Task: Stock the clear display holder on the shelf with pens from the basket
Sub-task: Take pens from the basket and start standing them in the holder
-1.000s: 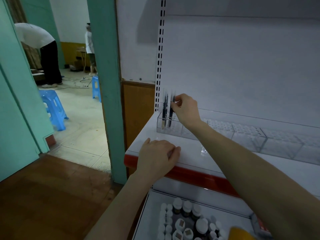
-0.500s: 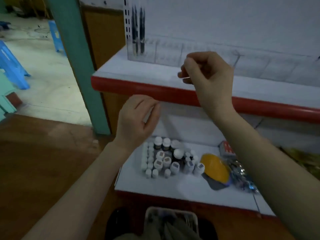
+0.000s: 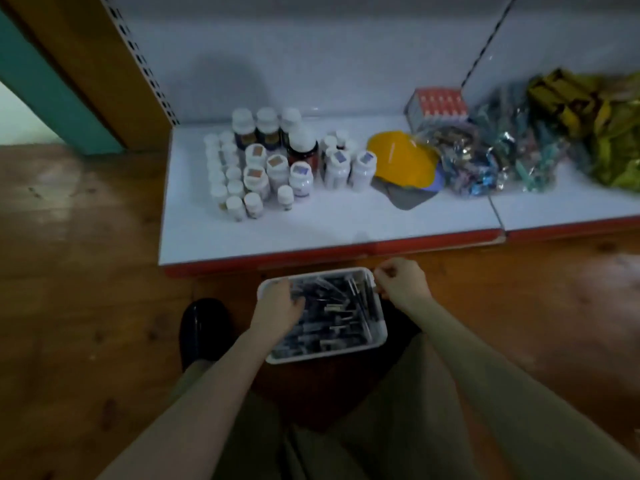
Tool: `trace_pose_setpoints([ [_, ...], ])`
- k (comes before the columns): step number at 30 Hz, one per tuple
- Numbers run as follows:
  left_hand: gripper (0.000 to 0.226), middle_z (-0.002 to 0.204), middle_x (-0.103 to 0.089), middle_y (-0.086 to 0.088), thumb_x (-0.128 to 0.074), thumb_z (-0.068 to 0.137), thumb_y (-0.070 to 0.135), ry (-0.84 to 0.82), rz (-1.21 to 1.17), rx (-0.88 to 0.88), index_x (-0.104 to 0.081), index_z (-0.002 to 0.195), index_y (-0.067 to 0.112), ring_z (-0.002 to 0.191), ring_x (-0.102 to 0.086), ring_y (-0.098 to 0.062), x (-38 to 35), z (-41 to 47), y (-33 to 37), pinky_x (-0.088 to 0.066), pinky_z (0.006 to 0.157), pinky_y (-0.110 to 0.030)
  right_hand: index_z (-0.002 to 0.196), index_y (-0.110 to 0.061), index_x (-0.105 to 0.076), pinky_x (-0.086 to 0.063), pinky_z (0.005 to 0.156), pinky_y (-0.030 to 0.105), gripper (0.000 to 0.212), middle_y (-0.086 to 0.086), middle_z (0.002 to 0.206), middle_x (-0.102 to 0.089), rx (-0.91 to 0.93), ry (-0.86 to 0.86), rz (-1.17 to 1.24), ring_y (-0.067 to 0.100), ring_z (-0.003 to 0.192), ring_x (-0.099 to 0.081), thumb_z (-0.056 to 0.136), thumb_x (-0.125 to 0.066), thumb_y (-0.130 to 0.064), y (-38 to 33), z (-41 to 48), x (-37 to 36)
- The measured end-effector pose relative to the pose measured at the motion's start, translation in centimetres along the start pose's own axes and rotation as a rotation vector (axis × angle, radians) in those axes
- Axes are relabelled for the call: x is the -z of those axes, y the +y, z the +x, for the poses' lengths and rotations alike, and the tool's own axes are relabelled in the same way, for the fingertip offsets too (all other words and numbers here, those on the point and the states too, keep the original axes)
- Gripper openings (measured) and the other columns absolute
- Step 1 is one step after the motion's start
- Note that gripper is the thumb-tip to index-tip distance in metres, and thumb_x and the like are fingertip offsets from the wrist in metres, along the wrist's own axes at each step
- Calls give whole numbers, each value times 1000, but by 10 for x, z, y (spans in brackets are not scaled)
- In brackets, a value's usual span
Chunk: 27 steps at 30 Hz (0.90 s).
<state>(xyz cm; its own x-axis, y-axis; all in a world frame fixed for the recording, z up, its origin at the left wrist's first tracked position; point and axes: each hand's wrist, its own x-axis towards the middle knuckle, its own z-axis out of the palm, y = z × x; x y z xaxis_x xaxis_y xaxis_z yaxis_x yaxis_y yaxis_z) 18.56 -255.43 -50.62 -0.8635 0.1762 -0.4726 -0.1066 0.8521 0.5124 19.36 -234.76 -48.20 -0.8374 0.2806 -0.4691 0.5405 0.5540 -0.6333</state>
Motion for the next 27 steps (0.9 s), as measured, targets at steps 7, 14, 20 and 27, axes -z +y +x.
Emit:
trace_pose_setpoints([
  [7,62,144,-34,-9,-56,92,22,-110,304,-194,-25,144,10,126,-41,-25,-58,58,-26,-41,101,-34,104,4,-57,-29,46,23,21,4,64,-41,-126,-175,-208,15,52,-36,97,-47,-14,60,41,-68],
  [14,66,141,-34,-8,-56,90,37,-13,583,-287,-25,143,13,129,-34,-25,-76,72,-39,-32,104,-36,125,-4,-45,-37,59,31,32,16,99,-60,-84,-281,-471,24,71,-48,97,-50,-17,70,58,-100],
  [20,59,137,-43,-10,-56,89,41,-157,548,-190,-35,135,10,126,-40,-26,-74,75,-45,-37,101,-36,84,-12,-44,-32,51,25,12,0,66,-41,-62,-235,-407,14,55,-38,96,-47,-13,73,55,-98],
  [27,43,132,-43,-14,-55,92,32,-225,519,-172,-43,125,7,119,-44,-30,-76,78,-46,-41,92,-37,82,-13,-46,-29,48,24,15,0,68,-40,-44,-229,-310,12,55,-37,96,-47,-14,74,51,-97],
])
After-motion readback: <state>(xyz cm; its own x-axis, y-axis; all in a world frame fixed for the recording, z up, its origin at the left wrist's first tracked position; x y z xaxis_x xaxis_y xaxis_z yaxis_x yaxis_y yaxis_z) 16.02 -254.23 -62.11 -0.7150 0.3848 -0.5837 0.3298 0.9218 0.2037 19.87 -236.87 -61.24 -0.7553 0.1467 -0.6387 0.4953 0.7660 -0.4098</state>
